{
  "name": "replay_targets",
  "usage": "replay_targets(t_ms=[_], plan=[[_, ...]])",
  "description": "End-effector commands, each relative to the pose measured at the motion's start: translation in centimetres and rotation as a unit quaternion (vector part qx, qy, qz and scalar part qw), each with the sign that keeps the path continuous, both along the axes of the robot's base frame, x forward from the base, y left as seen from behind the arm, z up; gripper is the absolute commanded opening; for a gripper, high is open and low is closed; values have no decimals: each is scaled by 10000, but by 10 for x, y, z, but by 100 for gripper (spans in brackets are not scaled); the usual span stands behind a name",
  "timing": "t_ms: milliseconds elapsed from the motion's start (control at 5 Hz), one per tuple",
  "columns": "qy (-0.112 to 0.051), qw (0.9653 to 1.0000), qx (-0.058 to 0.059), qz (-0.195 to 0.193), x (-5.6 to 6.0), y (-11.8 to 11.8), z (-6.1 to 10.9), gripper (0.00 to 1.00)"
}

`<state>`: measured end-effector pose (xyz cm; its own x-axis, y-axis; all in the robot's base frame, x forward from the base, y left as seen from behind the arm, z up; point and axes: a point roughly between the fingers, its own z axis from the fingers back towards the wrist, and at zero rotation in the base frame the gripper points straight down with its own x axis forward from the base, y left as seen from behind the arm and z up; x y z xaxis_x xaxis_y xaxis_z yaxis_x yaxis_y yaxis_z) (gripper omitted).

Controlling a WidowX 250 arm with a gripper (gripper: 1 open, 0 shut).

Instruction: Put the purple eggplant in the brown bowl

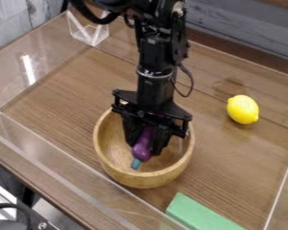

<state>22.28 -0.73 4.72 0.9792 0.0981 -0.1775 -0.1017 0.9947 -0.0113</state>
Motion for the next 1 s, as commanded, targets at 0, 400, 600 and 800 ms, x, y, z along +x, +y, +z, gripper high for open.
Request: replay_targets(t_ms=[0,400,600,800], plan=[[-303,9995,-10,-23,6,-3,13,0],[-304,9995,-30,7,5,-5,14,0],[-307,9995,-40,23,5,-6,14,0],[-310,9995,-50,37,5,-7,14,0]])
